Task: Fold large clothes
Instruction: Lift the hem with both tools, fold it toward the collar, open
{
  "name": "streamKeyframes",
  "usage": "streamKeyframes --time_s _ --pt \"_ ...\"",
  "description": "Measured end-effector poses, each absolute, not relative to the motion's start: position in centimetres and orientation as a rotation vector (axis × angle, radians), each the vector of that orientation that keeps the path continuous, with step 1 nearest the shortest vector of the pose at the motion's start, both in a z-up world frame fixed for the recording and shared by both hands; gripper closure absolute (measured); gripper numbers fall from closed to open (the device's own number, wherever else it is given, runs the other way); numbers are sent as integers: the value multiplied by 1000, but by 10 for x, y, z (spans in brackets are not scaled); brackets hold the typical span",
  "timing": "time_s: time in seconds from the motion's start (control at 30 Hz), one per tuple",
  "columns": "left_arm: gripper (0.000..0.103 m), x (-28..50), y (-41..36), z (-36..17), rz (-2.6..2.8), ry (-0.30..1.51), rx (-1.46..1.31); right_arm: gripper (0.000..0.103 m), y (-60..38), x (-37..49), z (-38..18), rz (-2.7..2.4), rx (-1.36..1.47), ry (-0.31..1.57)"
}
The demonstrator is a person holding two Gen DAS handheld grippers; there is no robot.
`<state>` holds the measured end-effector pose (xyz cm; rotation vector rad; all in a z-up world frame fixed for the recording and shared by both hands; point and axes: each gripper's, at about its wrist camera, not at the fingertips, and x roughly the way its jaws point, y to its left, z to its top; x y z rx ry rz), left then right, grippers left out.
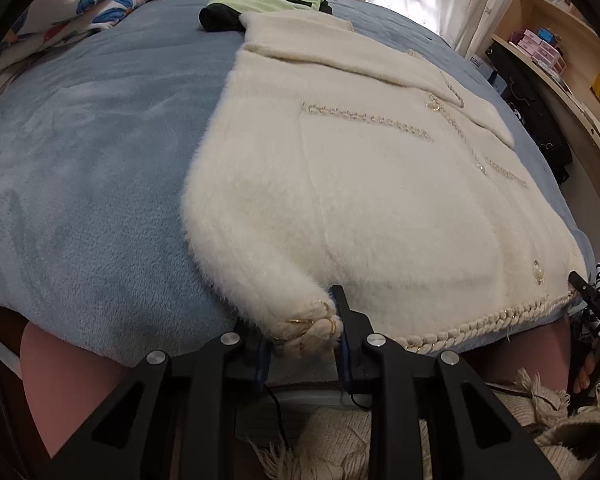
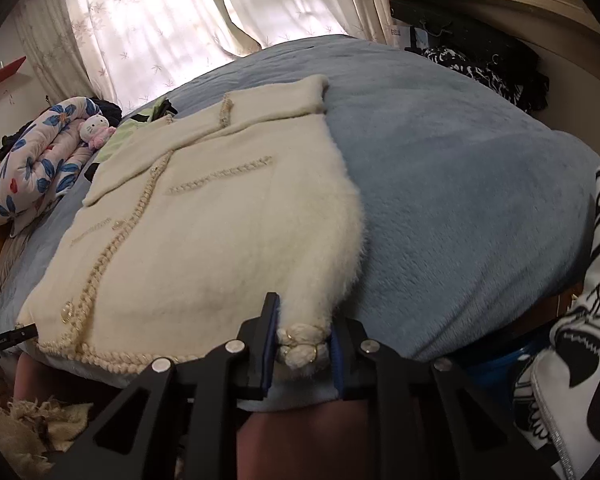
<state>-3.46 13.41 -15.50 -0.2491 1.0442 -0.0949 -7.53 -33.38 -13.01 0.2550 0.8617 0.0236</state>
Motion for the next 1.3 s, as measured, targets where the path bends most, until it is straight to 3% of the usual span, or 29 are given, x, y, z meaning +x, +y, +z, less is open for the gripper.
streamKeyframes --time_s 0.77,1.3 --pt "80 4 154 -71 -113 856 -425 85 -313 -19 -49 81 312 700" --pt "81 124 176 -33 -99 798 -541 85 -325 97 -5 78 362 640"
